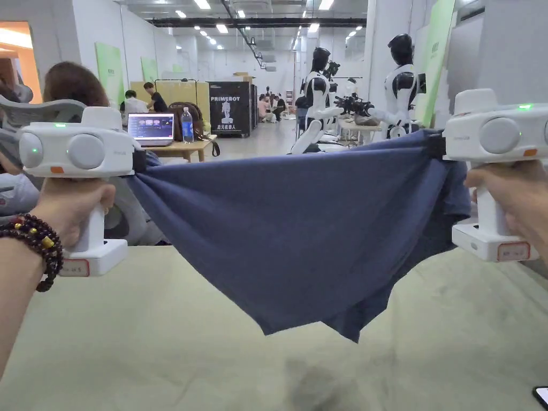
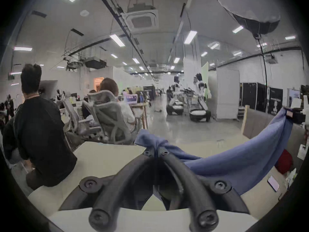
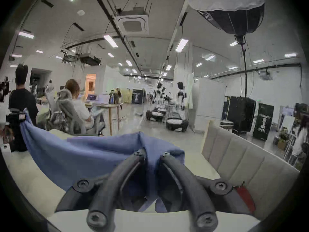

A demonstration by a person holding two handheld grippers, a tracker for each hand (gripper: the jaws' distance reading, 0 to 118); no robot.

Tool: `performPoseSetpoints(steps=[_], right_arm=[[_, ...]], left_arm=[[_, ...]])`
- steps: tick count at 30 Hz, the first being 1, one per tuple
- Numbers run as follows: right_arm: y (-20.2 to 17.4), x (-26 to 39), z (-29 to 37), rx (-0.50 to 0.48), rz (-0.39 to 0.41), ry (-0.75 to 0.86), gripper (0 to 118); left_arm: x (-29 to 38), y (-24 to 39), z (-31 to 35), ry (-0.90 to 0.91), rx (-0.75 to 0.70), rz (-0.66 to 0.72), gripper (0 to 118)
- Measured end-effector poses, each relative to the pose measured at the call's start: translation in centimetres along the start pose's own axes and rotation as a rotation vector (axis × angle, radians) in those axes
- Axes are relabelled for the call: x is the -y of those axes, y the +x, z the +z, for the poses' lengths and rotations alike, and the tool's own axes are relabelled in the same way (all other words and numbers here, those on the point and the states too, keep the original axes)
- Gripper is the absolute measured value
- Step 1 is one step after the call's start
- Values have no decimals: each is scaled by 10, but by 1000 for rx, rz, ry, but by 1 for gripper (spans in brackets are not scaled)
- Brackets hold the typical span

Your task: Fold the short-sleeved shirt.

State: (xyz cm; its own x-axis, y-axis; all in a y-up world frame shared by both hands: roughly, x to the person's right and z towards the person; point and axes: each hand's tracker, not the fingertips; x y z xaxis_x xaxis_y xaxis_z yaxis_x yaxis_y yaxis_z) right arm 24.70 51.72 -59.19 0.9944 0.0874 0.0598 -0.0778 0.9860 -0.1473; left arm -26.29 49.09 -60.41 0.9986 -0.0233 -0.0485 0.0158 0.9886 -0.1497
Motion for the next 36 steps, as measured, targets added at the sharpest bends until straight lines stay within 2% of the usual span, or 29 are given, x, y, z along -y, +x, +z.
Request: performPoseSetpoints(steps=[1, 2, 7, 12, 15, 18, 20, 22, 24, 27, 30, 33, 35, 36], right_arm=[[1, -4, -2, -5, -39, -1, 11], [1, -6, -3, -7, -44, -9, 11], [4, 16, -12, 7, -30, -29, 11], [5, 83, -30, -20, -77, -128, 11], [7, 132, -51, -29, -62, -234, 11], [15, 167, -47, -70, -132, -278, 11], [17, 186, -14, -73, -185, -254, 11], [15, 204, 28, -60, -149, -266, 11], [13, 227, 78, -65, -89, -307, 11], [13, 269, 149, -107, -84, -362, 11], [5, 307, 205, -100, 35, -494, 11], [-2, 345, 214, -131, 98, -689, 11], [-6, 372, 200, -149, 144, -783, 11], [-8, 380, 195, -148, 166, -826, 11]], left_arm=[[-5, 1, -1, 16, 14, 1, 0], [-7, 3, -2, 20, 18, -2, 0], [1, 12, -8, 23, 24, -24, 0], [64, 14, -25, -50, 74, -16, 1], [115, 16, -32, -127, 97, -7, 1], [150, 17, -25, -199, 108, -6, 1], [167, 13, 1, -184, 130, 17, 1], [183, 9, 37, -145, 194, 29, 1], [208, 10, 76, -204, 180, 6, 1], [248, 14, 147, -269, 164, 23, 1], [287, 18, 204, -426, 152, 16, 1], [330, 29, 219, -636, 164, -73, 1], [353, 35, 216, -693, 149, -131, 1], [359, 35, 216, -707, 141, -116, 1]])
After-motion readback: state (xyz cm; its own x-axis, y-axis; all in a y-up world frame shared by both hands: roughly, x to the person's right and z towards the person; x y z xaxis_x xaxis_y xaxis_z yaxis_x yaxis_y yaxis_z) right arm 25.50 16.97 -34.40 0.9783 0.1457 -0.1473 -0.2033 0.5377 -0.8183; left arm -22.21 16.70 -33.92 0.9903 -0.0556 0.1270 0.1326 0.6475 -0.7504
